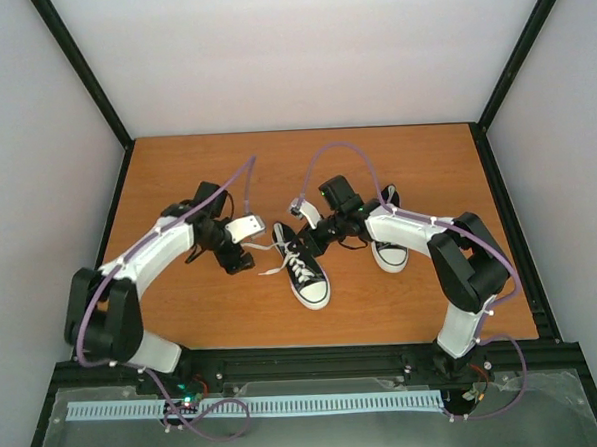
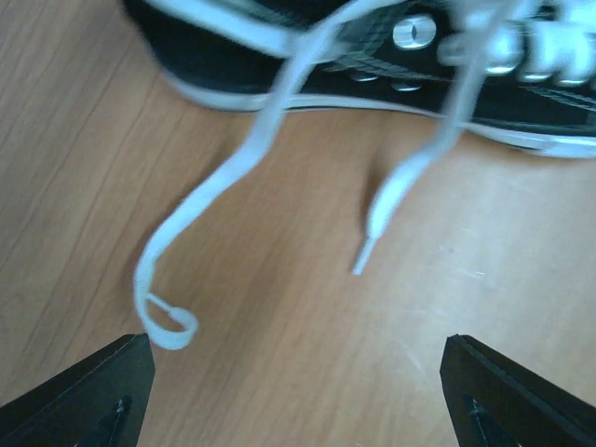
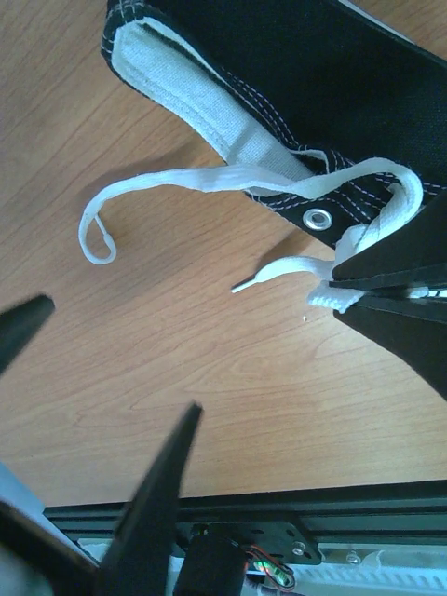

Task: Tie the shoes
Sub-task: Wrap the shoelace around the shoelace.

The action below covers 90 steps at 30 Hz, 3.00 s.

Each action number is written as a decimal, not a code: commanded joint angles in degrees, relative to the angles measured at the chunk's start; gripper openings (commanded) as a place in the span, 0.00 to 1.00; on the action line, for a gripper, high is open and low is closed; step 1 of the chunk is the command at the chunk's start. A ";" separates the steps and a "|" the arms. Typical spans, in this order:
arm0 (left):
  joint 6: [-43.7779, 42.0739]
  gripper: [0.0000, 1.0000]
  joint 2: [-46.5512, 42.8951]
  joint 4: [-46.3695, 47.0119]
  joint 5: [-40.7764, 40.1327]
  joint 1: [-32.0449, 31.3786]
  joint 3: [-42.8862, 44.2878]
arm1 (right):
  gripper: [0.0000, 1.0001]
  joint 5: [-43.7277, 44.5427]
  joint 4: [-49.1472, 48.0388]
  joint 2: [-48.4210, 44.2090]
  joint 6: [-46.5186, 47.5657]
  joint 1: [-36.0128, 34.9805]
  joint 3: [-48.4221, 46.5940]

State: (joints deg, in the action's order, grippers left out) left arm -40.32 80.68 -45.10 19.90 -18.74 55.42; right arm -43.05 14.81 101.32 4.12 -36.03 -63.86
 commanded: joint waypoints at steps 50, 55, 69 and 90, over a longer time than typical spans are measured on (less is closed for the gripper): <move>11.48 0.01 2.17 15.51 26.25 -18.90 -0.63 | 0.03 -1.63 0.88 -2.02 2.82 -0.10 -0.92; 16.61 0.02 5.51 25.89 24.10 -23.62 1.15 | 0.03 -1.23 1.04 -1.47 2.56 -0.11 -1.26; 23.37 0.16 8.65 38.73 17.30 -25.96 -0.48 | 0.03 -0.99 0.47 -0.50 1.85 0.01 -0.95; 18.56 0.38 -4.73 29.51 19.90 -25.32 -0.92 | 0.03 -1.49 1.37 0.53 1.89 -0.06 -1.75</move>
State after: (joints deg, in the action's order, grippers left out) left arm -20.58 83.88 -14.96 37.63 -46.37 53.82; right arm -43.35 16.62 100.88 6.13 -35.27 -64.25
